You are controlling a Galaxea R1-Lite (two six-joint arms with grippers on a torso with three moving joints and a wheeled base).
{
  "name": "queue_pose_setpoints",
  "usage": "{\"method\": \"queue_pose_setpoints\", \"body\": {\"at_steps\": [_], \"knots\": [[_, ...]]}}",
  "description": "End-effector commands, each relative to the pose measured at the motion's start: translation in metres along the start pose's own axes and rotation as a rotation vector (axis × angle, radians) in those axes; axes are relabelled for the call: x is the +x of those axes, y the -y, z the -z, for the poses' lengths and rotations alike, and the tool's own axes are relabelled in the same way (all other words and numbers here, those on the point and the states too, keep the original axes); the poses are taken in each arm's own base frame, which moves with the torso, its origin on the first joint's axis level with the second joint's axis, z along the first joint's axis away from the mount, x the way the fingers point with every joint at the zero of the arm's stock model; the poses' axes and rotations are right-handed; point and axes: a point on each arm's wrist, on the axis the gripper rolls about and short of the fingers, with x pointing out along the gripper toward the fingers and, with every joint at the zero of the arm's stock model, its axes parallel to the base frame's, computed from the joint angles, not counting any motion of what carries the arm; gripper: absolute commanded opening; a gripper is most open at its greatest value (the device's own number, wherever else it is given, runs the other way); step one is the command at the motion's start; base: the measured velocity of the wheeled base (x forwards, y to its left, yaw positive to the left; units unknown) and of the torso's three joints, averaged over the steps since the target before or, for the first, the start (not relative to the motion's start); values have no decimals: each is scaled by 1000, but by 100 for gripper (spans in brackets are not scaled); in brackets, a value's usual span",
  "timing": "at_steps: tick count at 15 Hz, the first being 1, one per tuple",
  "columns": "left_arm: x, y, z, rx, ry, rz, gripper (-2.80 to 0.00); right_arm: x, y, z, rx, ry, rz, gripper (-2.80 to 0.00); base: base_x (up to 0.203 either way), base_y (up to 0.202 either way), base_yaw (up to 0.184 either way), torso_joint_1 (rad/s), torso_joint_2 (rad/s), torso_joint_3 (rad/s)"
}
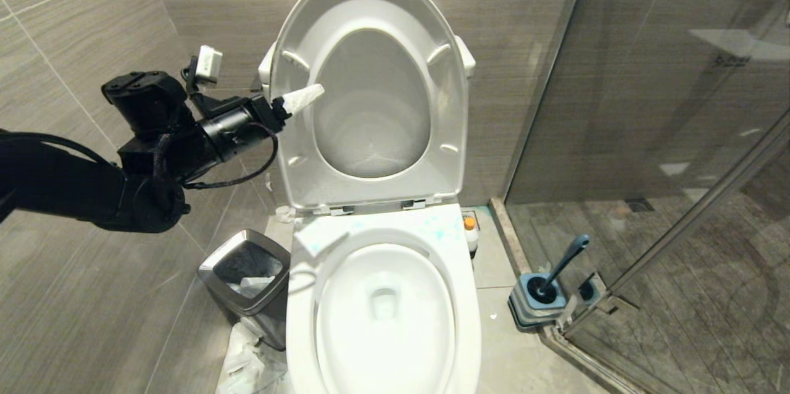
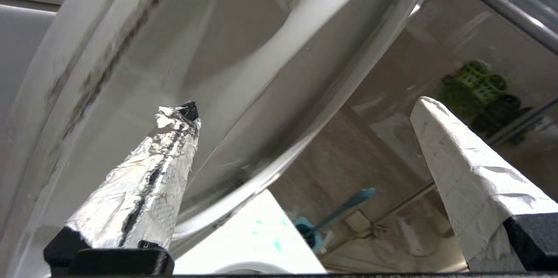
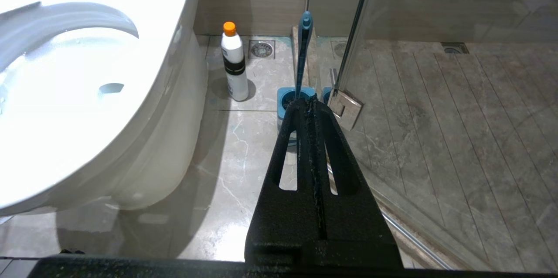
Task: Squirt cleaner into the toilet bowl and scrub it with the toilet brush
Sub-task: Use the left hand to lift the toilet lid slightly
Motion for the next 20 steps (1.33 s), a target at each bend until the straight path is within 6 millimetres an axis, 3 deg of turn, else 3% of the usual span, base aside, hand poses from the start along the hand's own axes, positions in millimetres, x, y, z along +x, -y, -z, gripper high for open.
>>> {"method": "queue_pose_setpoints", "body": {"at_steps": [1, 17, 20], "knots": [[8, -14, 11, -2, -9, -8, 0, 0, 0, 0, 0, -1, 0, -280, 0, 0, 0, 0, 0, 0], [16, -43, 37, 70, -2, -57, 0, 0, 0, 0, 1, -1, 0, -280, 0, 0, 0, 0, 0, 0], [10, -32, 19, 51, 19, -52, 0, 0, 0, 0, 0, -2, 0, -280, 0, 0, 0, 0, 0, 0]]}}
